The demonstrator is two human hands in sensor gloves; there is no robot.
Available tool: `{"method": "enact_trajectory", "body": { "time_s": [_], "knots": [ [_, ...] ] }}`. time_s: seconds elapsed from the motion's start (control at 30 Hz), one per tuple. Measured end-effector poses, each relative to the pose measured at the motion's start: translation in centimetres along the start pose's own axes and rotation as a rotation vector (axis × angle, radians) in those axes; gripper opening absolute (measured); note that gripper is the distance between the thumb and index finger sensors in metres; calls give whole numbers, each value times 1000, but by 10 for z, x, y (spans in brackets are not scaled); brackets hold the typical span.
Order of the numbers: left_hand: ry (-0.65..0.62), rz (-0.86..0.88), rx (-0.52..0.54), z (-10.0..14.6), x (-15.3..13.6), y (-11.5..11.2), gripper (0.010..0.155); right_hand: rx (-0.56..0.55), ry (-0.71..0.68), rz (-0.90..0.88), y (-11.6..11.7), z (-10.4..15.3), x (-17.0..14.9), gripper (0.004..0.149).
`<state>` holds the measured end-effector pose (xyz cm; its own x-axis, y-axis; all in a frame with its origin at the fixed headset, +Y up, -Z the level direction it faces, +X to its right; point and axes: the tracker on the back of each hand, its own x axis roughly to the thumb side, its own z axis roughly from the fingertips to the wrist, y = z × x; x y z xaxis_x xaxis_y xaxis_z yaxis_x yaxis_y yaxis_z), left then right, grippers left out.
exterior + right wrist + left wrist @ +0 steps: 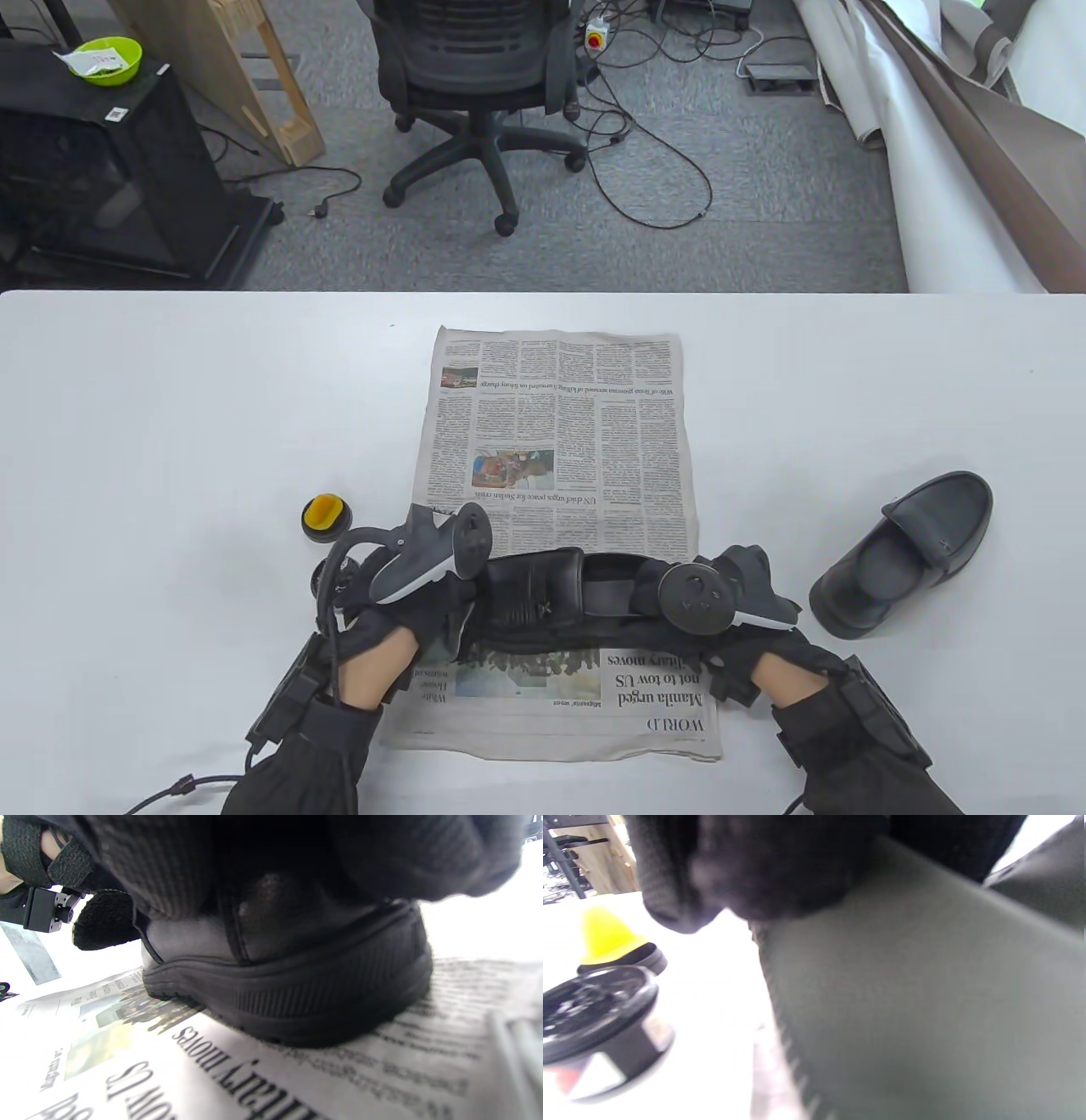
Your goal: Dip and apply built-in sponge shoe polish on shoes
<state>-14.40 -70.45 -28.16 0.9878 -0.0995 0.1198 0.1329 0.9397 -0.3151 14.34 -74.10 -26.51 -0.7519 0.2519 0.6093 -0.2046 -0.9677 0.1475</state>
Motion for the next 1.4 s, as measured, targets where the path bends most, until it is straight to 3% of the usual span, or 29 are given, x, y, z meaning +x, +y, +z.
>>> {"method": "enact_trajectory", "body": {
  "time_s": [0.1, 0.2, 0.3, 0.4, 0.7, 1.13, 1.3, 1.4],
  "knots": [
    [-104, 107, 45, 5, 4, 2, 63, 0, 2, 0, 0, 0, 0, 40],
    [-248, 272, 115, 12, 27, 3, 64, -1, 5, 3, 0, 0, 0, 40],
    [-340, 277, 188, 20, 52, 2, 65, 0, 7, 3, 0, 0, 0, 40],
    [-342, 255, 256, 25, 66, -3, 66, 0, 6, 3, 0, 0, 0, 40],
    [-263, 32, 225, 27, 69, -4, 67, -3, 12, 11, 0, 1, 1, 40],
    [-113, -74, -16, 10, 28, -3, 67, -1, 9, 5, 0, 0, 1, 40],
    [-132, -33, 24, 9, 16, 0, 67, -1, 8, 4, 0, 0, 1, 40],
    [-246, 206, 73, 13, 30, 3, 62, -2, 8, 3, 0, 0, 1, 40]
  ]
}}
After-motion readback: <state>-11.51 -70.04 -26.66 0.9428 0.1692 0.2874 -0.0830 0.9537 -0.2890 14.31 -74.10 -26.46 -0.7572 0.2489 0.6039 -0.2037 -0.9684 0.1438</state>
